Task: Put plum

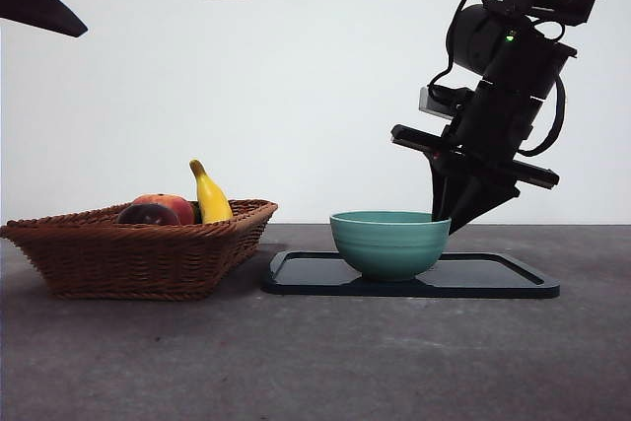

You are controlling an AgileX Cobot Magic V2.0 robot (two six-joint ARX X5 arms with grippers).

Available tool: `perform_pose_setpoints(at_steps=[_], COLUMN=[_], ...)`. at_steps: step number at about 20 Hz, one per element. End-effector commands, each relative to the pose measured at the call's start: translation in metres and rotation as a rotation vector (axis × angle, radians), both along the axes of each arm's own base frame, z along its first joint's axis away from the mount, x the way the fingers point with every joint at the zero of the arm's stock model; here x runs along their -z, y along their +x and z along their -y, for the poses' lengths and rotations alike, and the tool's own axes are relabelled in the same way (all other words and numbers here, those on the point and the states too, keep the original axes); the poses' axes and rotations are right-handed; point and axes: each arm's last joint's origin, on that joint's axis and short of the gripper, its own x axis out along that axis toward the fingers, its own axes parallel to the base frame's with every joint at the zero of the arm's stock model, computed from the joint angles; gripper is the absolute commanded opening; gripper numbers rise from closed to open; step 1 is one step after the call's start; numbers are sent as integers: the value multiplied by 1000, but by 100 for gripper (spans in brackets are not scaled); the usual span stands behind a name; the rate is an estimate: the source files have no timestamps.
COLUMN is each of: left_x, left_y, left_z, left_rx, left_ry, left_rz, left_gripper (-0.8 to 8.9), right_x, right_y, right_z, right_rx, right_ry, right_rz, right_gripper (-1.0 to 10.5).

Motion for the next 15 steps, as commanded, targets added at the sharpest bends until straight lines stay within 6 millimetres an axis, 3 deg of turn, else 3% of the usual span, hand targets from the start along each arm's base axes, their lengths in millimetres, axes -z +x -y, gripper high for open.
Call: perform_pose_setpoints(at_steps=[1, 4, 8, 15], left_x=[-3, -3, -3, -3], left_y=[2, 2, 2, 2], left_z=[1, 1, 1, 1], left_rx=[13, 13, 13, 13], left_ry=[-3, -3, -3, -3], left_rz=[24, 24, 24, 22], left_gripper=[405, 405, 405, 405], right_x=[-1, -13, -57, -132], right_y=[5, 4, -10, -75], right_z=[-5, -4, 1, 13], right_rx=[-16, -13, -7, -83], right_ry=[-2, 7, 33, 39], right_rz=[21, 57, 171, 258], right_gripper=[8, 8, 8, 8])
